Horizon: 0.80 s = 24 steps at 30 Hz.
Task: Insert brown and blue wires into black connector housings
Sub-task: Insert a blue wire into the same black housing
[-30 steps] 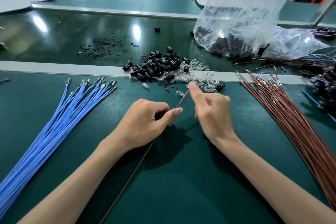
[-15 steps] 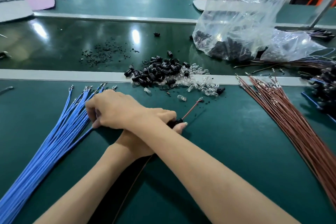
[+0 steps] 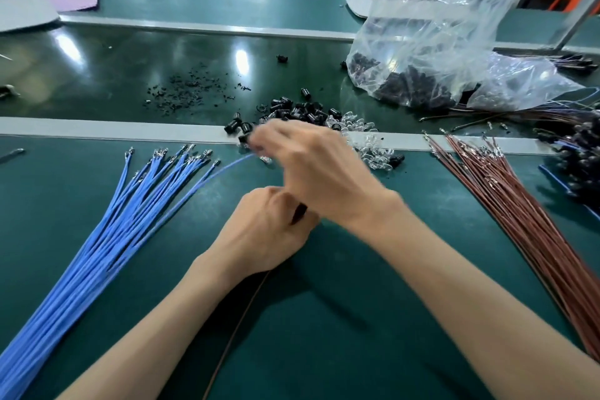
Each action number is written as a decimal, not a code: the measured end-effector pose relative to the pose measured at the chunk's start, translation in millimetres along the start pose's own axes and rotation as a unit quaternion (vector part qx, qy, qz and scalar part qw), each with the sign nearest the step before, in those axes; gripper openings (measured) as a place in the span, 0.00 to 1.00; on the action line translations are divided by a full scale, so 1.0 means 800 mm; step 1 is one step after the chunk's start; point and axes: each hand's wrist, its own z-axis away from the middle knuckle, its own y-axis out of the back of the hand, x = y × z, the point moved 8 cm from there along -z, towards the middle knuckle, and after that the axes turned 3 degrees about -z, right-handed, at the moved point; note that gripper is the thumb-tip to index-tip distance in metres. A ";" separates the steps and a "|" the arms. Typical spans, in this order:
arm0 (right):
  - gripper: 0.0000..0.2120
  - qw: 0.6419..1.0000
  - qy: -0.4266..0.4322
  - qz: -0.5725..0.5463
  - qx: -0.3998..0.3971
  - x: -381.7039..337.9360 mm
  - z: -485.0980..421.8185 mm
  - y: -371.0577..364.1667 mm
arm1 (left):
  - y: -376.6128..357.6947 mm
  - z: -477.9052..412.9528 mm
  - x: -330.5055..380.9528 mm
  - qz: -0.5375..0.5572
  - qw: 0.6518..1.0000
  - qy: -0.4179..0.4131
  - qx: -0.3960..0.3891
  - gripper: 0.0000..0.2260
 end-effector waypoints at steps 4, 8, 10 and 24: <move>0.02 0.996 -0.054 -0.011 0.064 0.074 0.070 0.026 | 0.005 -0.003 -0.022 0.127 0.988 0.084 0.024 0.16; 0.05 0.982 -0.154 0.020 0.105 0.119 0.103 0.021 | 0.003 -0.003 -0.037 0.369 0.918 0.148 0.008 0.15; 0.07 0.967 -0.216 0.037 0.127 0.133 0.106 0.020 | 0.001 -0.001 -0.032 0.421 0.896 0.137 -0.031 0.15; 0.14 0.839 -0.440 -0.061 0.314 0.193 0.150 0.056 | -0.012 0.003 0.005 0.160 0.978 -0.021 -0.130 0.13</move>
